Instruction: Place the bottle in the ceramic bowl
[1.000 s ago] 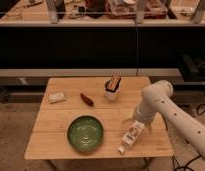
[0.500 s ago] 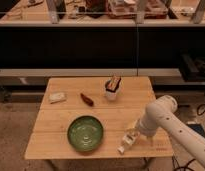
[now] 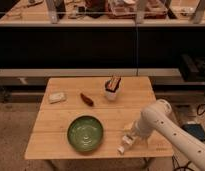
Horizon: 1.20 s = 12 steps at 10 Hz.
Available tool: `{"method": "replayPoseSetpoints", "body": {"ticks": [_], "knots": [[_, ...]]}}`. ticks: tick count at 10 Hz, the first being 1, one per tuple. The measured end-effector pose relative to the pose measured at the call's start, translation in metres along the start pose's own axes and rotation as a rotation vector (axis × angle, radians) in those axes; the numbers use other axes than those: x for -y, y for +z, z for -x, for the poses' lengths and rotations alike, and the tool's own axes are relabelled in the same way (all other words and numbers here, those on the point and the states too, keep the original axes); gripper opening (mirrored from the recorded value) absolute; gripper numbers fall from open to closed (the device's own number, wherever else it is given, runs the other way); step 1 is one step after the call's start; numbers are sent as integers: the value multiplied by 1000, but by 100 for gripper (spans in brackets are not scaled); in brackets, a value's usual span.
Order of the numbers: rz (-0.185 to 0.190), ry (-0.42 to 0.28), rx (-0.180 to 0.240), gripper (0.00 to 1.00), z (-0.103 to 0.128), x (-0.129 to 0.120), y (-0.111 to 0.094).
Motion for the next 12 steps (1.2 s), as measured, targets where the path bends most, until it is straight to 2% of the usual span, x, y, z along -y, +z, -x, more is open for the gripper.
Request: {"method": "replayPoseSetpoints", "body": {"ticks": [2, 3, 4, 5, 7, 10, 11, 12], "knots": [[-15, 17, -21, 80, -3, 7, 5], [-25, 23, -39, 76, -5, 13, 8], [-41, 35, -69, 64, -7, 20, 10], [-48, 44, -88, 57, -10, 23, 10], [-44, 56, -123, 35, -12, 26, 15], [-27, -6, -172, 6, -3, 40, 12], [-29, -52, -181, 1, 8, 53, 5], [-35, -93, -180, 0, 20, 64, -2]]}}
